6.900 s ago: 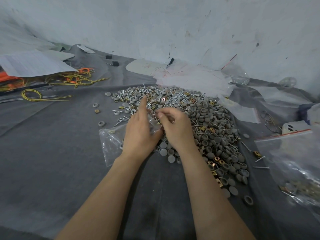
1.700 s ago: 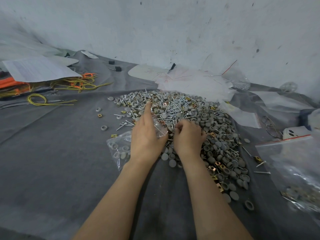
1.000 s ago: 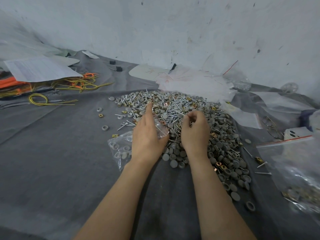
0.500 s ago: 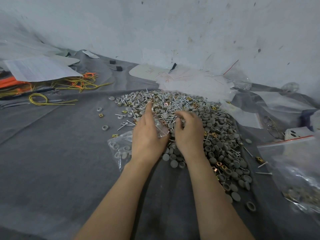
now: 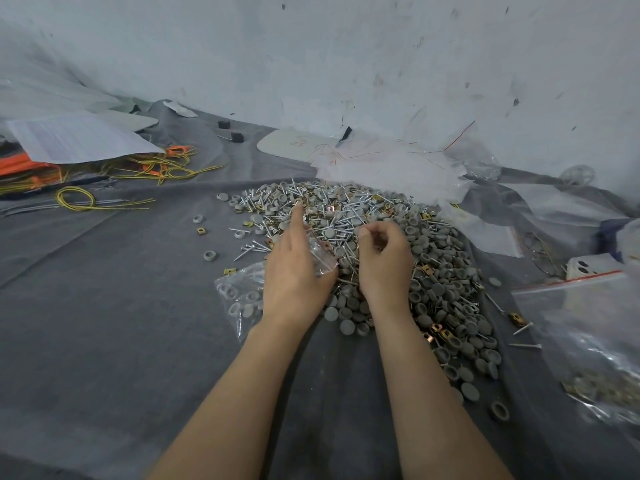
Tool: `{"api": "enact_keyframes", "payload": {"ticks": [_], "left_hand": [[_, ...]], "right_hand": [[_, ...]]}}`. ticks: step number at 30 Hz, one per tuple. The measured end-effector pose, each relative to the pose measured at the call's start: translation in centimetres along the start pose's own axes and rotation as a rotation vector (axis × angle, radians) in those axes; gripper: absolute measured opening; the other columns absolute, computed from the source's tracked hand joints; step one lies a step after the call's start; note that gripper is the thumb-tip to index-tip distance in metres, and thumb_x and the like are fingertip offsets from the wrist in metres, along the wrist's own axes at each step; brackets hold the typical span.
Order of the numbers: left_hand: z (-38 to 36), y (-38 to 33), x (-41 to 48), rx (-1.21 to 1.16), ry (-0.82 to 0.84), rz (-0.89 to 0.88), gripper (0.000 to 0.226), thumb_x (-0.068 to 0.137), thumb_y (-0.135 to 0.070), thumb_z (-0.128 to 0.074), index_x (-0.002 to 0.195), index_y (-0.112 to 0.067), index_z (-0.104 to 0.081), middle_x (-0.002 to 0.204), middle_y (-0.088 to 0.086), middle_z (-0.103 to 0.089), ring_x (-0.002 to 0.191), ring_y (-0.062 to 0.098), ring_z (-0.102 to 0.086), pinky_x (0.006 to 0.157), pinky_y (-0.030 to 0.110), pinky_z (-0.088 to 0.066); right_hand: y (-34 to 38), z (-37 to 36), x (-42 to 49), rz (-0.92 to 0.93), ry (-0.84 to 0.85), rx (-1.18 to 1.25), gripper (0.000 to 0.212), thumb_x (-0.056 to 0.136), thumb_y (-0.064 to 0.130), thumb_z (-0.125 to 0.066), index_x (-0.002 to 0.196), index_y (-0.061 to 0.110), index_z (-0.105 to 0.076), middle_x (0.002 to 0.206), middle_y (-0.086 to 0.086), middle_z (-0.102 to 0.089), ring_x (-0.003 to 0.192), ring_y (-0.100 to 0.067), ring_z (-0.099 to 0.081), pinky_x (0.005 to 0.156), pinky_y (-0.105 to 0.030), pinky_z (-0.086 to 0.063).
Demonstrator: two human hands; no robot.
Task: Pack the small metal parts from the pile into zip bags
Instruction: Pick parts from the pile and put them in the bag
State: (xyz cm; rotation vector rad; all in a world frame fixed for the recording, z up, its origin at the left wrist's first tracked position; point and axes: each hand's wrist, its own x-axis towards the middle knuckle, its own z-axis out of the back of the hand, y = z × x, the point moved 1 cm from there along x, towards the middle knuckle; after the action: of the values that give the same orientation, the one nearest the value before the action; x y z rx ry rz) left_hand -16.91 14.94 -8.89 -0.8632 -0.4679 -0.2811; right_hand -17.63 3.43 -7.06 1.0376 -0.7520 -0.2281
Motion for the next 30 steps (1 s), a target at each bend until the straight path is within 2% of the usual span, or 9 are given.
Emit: {"api": "enact_keyframes", "payload": {"ticks": [5,10,12,16,18,20,23,26,30], "left_hand": [[0.0,0.0,0.0,-0.001,0.008,-0.005,0.096,0.081,-0.019,-0.072,0.152,-0.013,-0.009,0.147,0.008,-0.039,0.132,0.023,-0.038,0.106,0.030,-0.030],[0.1,0.0,-0.1,0.000,0.032,-0.017,0.096,0.081,-0.018,-0.072,0.152,-0.012,-0.008,0.150,0.009,-0.035,0.133,0.023,-0.036,0.105,0.030,-0.031],[0.1,0.0,-0.1,-0.010,0.029,-0.018,0.096,0.081,-0.019,-0.072,0.152,-0.012,-0.008,0.150,0.009,-0.035,0.133,0.023,-0.036,0.105,0.032,-0.032],[0.1,0.0,-0.1,-0.004,0.016,-0.007,0.096,0.080,-0.019,-0.072,0.152,-0.015,-0.008,0.148,0.007,-0.039,0.132,0.021,-0.038,0.107,0.032,-0.032],[0.0,0.0,-0.1,0.000,0.010,-0.002,0.097,0.080,-0.019,-0.073,0.152,-0.016,-0.008,0.149,0.005,-0.037,0.133,0.020,-0.036,0.107,0.031,-0.031],[0.0,0.0,-0.1,0.000,0.010,0.000,0.098,0.080,-0.020,-0.073,0.152,-0.017,-0.007,0.151,0.004,-0.035,0.134,0.020,-0.035,0.107,0.029,-0.030],[0.0,0.1,0.0,-0.004,0.015,0.001,0.099,0.080,-0.019,-0.073,0.152,-0.017,-0.007,0.152,0.004,-0.033,0.134,0.020,-0.034,0.107,0.028,-0.028],[0.0,0.1,0.0,0.000,0.014,-0.001,0.099,0.079,-0.019,-0.074,0.152,-0.016,-0.007,0.152,0.004,-0.033,0.135,0.020,-0.034,0.108,0.028,-0.028],[-0.1,0.1,-0.1,0.006,0.006,-0.008,0.098,0.080,-0.020,-0.074,0.152,-0.016,-0.007,0.151,0.004,-0.034,0.134,0.019,-0.034,0.106,0.026,-0.028]], "right_hand": [[0.1,-0.3,0.0,-0.102,0.040,0.192,0.020,0.090,0.012,-0.061,0.104,0.016,-0.047,0.085,0.001,-0.059,0.070,0.000,-0.054,0.059,-0.001,-0.037],[0.7,-0.8,-0.4,-0.038,0.238,0.199,0.008,0.090,0.017,-0.062,0.098,0.016,-0.061,0.085,0.003,-0.069,0.077,0.000,-0.064,0.066,-0.004,-0.043],[1.0,-0.9,-0.5,0.022,0.339,0.181,0.014,0.094,0.018,-0.056,0.104,0.017,-0.066,0.083,0.009,-0.070,0.079,0.004,-0.065,0.069,-0.007,-0.045],[0.8,0.2,-0.2,0.053,0.137,-0.042,0.022,0.097,0.014,-0.048,0.109,0.018,-0.065,0.092,0.005,-0.069,0.078,-0.003,-0.062,0.066,-0.003,-0.041],[0.4,0.8,0.1,0.010,0.066,-0.242,0.022,0.096,0.016,-0.049,0.111,0.019,-0.065,0.100,0.005,-0.068,0.086,-0.011,-0.061,0.082,-0.019,-0.047],[-0.1,1.0,0.3,-0.038,0.169,-0.493,0.022,0.094,0.025,-0.053,0.114,0.023,-0.063,0.110,0.005,-0.064,0.109,-0.019,-0.055,0.100,-0.039,-0.039],[-0.2,0.8,0.1,-0.085,0.367,-0.784,0.027,0.092,0.033,-0.056,0.118,0.027,-0.062,0.128,-0.001,-0.053,0.128,-0.029,-0.035,0.103,-0.045,-0.027],[-0.2,0.6,0.0,-0.098,0.355,-0.784,0.026,0.092,0.029,-0.056,0.117,0.027,-0.062,0.126,-0.002,-0.052,0.125,-0.029,-0.037,0.102,-0.045,-0.027],[-0.3,0.5,-0.1,-0.098,0.250,-0.668,0.012,0.092,0.026,-0.057,0.102,0.026,-0.065,0.110,0.002,-0.062,0.115,-0.025,-0.048,0.099,-0.043,-0.028]]}}
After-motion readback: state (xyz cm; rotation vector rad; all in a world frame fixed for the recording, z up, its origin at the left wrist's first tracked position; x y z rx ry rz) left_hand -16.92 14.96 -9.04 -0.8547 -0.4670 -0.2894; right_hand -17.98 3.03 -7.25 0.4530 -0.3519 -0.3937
